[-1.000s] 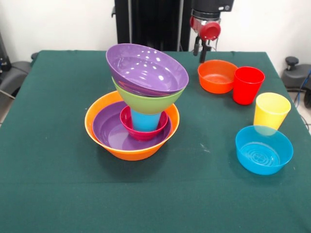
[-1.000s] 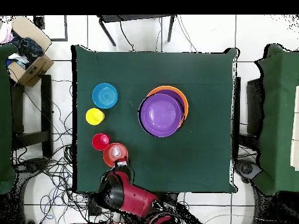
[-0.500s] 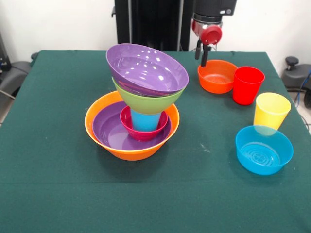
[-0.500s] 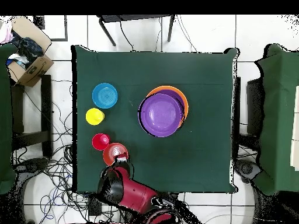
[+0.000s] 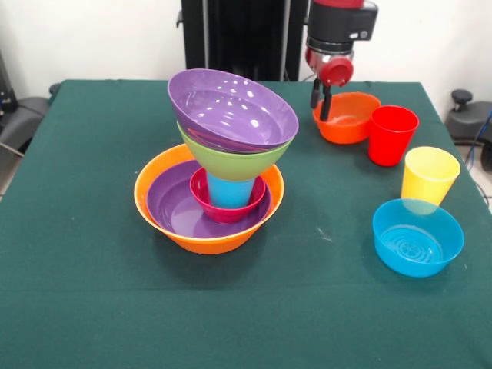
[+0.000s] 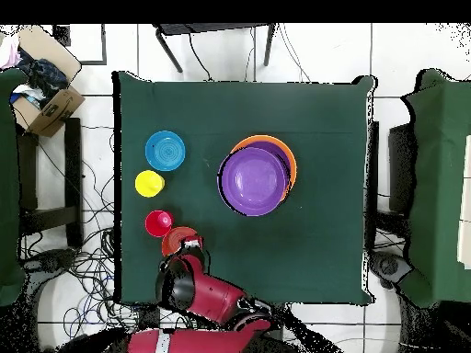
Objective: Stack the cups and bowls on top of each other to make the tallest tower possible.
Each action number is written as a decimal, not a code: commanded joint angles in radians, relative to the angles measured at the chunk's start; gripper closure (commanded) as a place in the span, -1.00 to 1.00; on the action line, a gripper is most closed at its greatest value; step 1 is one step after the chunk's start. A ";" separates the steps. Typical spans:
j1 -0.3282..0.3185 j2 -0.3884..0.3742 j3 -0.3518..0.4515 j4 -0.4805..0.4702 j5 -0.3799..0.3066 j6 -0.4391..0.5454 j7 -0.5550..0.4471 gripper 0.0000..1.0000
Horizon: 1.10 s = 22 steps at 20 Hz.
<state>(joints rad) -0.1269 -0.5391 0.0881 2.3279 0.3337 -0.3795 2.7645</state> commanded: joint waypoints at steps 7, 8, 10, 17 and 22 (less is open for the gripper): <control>-0.025 0.137 0.096 -0.166 -0.028 0.059 0.088 -1.00; -0.026 0.136 0.096 -0.167 -0.030 0.063 0.083 -1.00; -0.029 0.135 0.096 -0.169 -0.036 0.071 0.075 1.00; -0.013 0.107 0.077 -0.155 -0.010 0.105 0.072 1.00; 0.032 0.038 0.036 -0.123 0.041 0.168 0.068 1.00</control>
<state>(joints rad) -0.1359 -0.4541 0.0906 2.2736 0.3273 -0.3731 2.7645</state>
